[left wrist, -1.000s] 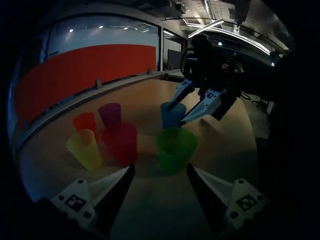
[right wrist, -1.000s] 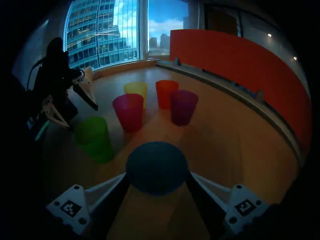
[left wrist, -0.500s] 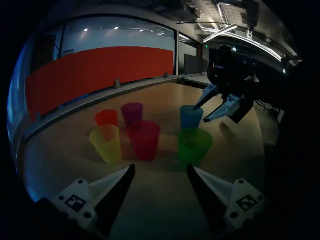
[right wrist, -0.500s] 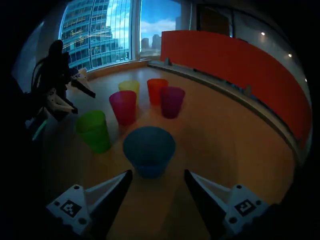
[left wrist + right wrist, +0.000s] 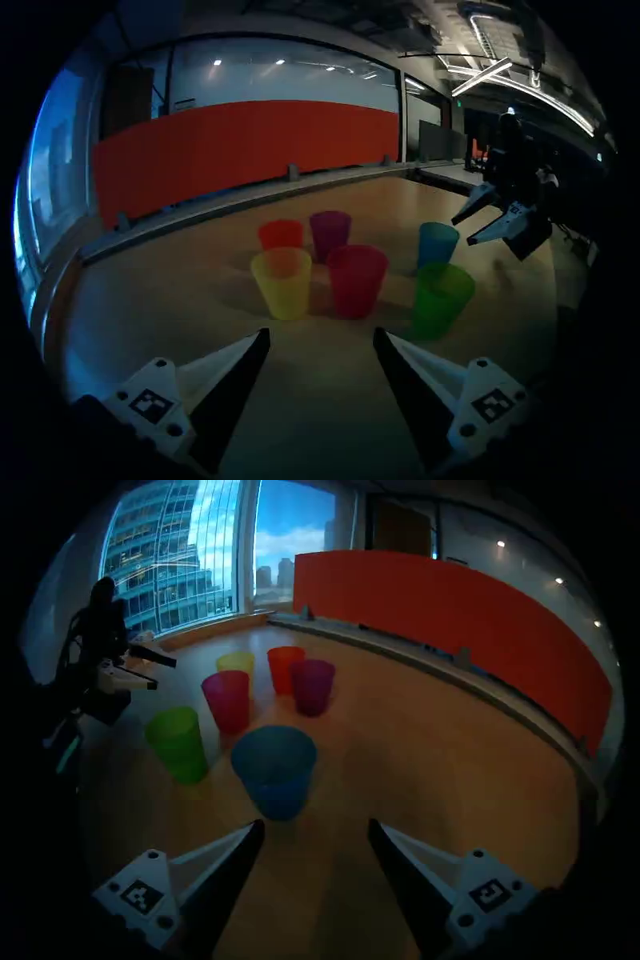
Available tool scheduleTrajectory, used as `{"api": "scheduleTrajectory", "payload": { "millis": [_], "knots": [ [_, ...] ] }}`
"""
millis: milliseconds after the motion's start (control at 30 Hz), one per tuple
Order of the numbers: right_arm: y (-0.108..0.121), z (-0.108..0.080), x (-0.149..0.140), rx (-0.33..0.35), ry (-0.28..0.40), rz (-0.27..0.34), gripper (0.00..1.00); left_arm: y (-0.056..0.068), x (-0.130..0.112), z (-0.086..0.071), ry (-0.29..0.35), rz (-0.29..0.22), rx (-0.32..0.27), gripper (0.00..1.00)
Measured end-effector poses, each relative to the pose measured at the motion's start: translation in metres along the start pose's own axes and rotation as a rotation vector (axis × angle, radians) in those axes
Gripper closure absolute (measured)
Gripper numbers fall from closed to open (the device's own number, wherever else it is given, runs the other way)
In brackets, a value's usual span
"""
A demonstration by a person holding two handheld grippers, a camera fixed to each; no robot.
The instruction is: Pour water
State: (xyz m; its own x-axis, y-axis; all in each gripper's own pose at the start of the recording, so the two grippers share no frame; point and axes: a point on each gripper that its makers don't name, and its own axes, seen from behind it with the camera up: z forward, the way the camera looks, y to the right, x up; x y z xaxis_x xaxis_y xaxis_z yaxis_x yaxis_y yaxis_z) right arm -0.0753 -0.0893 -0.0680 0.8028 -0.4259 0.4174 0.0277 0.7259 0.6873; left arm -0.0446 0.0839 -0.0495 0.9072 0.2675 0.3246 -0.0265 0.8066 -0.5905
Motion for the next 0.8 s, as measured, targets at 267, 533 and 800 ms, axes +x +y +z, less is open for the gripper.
{"api": "scheduleTrajectory", "payload": {
  "millis": [267,533,800],
  "knots": [
    [0.013,-0.010,0.005,-0.085,0.049,0.058,0.00,-0.033,0.007,-0.006,0.053,-0.043,0.136,0.04],
    [0.030,-0.024,0.016,-0.185,0.113,0.098,0.00,-0.051,0.014,-0.007,0.091,-0.066,0.235,0.04],
    [0.050,-0.036,0.040,-0.298,0.214,0.148,0.00,-0.063,0.023,-0.010,0.143,-0.104,0.302,0.04]
  ]
}}
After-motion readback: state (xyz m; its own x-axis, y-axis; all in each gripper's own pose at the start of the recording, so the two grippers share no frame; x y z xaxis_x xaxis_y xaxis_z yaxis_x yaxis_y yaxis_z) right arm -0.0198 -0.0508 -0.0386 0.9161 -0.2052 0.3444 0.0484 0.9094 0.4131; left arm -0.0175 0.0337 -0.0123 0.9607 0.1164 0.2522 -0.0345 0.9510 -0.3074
